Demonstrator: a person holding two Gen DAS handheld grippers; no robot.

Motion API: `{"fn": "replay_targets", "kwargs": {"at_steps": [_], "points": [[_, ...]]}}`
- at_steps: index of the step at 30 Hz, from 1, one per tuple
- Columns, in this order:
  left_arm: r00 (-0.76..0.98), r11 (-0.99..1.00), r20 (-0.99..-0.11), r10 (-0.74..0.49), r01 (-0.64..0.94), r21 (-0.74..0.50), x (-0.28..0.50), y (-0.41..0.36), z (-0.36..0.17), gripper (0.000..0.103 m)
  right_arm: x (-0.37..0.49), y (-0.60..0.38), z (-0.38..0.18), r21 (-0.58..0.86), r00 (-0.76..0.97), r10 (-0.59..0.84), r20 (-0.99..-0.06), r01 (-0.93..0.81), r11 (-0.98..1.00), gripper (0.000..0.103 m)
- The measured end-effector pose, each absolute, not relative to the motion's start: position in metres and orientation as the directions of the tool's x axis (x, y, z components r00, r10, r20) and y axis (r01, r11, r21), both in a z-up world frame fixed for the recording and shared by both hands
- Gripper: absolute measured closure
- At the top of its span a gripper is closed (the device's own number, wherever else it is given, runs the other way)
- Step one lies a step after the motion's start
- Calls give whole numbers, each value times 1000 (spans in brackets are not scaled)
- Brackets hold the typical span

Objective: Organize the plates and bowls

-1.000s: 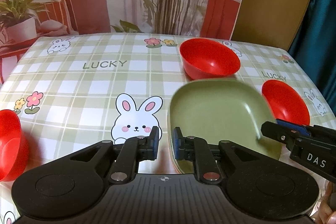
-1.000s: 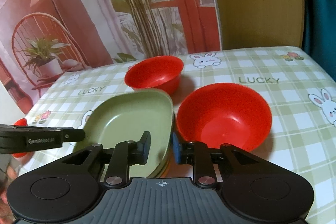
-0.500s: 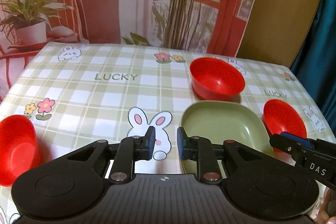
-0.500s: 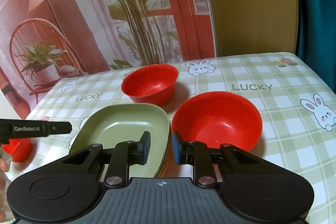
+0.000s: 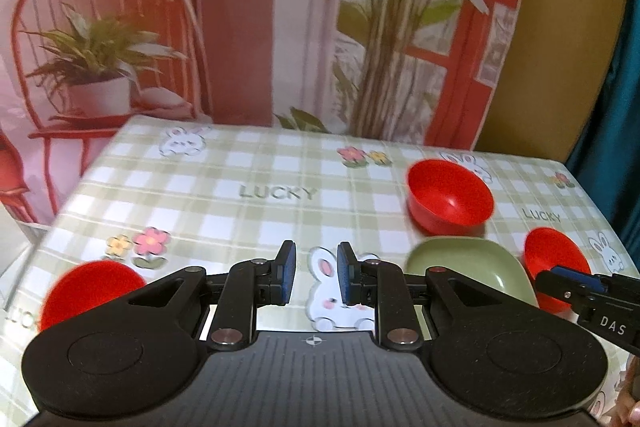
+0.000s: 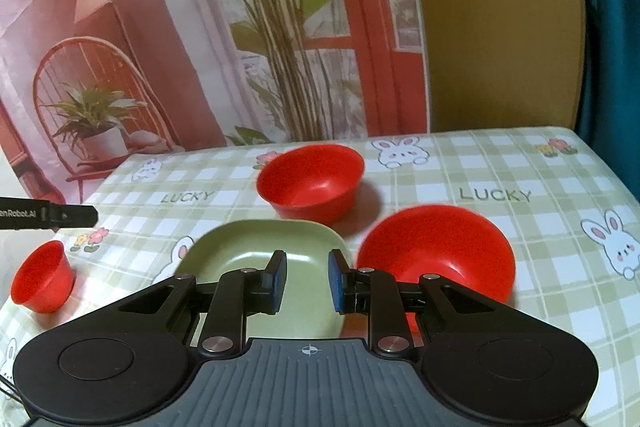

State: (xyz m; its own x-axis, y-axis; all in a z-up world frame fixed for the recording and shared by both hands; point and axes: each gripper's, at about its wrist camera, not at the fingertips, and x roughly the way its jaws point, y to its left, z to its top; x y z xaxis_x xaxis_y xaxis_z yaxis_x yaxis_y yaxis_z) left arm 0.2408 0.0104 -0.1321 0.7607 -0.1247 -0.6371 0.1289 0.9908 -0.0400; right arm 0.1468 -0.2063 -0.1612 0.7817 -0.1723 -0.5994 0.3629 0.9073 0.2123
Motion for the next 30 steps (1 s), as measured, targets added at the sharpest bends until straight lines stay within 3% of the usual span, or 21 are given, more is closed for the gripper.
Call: {"fn": "replay_targets", "kwargs": {"at_steps": [10, 30], "points": [[786, 993, -612, -81, 119, 23, 237, 45, -115, 80, 175, -191, -138, 181, 800, -165, -577, 322, 929, 81], [824, 1000, -567, -14, 10, -11, 227, 122, -98, 80, 248, -129, -111, 153, 823, -66, -564, 183, 971, 81]]}}
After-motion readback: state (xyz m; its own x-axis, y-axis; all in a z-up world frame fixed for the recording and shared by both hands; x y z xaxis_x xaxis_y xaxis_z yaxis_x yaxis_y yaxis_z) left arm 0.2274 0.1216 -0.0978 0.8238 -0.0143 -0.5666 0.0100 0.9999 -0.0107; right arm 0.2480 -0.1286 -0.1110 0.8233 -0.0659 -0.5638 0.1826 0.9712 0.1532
